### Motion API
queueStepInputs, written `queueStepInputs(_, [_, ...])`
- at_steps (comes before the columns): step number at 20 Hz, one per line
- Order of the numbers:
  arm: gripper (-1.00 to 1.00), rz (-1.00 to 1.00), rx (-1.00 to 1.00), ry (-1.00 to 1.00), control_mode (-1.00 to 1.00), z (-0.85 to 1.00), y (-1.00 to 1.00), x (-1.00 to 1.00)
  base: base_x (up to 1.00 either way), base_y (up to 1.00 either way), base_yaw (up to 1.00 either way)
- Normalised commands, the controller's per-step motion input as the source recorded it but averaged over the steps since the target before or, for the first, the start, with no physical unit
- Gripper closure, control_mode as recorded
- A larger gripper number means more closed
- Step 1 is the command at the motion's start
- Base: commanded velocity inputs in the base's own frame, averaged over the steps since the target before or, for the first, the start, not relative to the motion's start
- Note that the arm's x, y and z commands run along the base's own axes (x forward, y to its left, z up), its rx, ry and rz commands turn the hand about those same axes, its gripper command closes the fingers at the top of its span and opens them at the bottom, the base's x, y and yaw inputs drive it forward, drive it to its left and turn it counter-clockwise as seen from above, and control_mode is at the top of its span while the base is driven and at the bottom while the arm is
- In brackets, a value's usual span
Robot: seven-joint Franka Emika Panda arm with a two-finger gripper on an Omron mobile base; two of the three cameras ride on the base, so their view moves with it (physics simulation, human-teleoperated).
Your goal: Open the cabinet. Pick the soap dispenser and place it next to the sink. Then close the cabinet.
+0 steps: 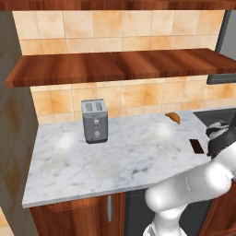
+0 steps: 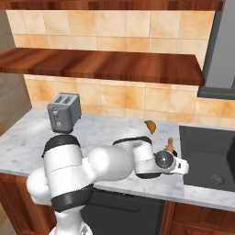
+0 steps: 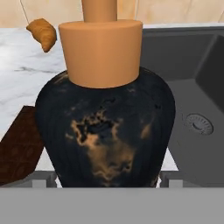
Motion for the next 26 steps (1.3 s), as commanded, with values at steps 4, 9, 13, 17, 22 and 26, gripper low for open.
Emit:
queueStepInputs(4, [1.00,0.10,0.00,-0.13,-1.00,-0.24,0.04,0.00,0.00,0.00,0.00])
queueStepInputs(9, [1.00,0.06,0.00,-0.06,-1.00,-0.28,0.00,0.00,0.00,0.00,0.00])
queueStepInputs(13, [1.00,0.01,-0.01,0.00,-1.00,-0.14,0.00,0.00,0.00,0.00,0.00])
queueStepInputs(17, [1.00,0.00,0.00,0.01,-1.00,0.00,0.00,0.00,0.00,0.00,0.00])
queueStepInputs(22, [1.00,0.00,0.00,0.00,-1.00,-0.06,0.00,0.00,0.00,0.00,0.00])
queueStepInputs(26, [1.00,0.00,0.00,0.00,-1.00,-0.21,0.17,0.00,0.00,0.00,0.00])
